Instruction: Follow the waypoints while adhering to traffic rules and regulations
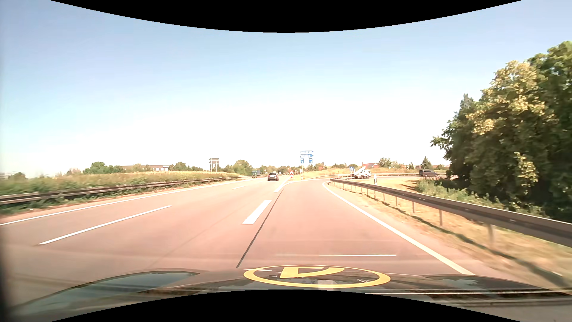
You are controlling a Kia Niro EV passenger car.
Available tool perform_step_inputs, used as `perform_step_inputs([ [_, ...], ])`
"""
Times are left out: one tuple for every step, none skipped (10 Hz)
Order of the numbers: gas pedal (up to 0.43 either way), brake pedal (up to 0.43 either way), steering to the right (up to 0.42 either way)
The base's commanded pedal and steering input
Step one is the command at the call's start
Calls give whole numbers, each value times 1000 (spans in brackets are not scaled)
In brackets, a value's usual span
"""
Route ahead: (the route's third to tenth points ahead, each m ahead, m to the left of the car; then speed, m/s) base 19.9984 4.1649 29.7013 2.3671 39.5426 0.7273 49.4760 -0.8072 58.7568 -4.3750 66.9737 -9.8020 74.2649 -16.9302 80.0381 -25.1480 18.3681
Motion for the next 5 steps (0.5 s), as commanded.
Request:
perform_step_inputs([
  [0, 0, -4],
  [0, 0, -4],
  [0, 0, -4],
  [0, 0, -4],
  [0, 0, -4],
])
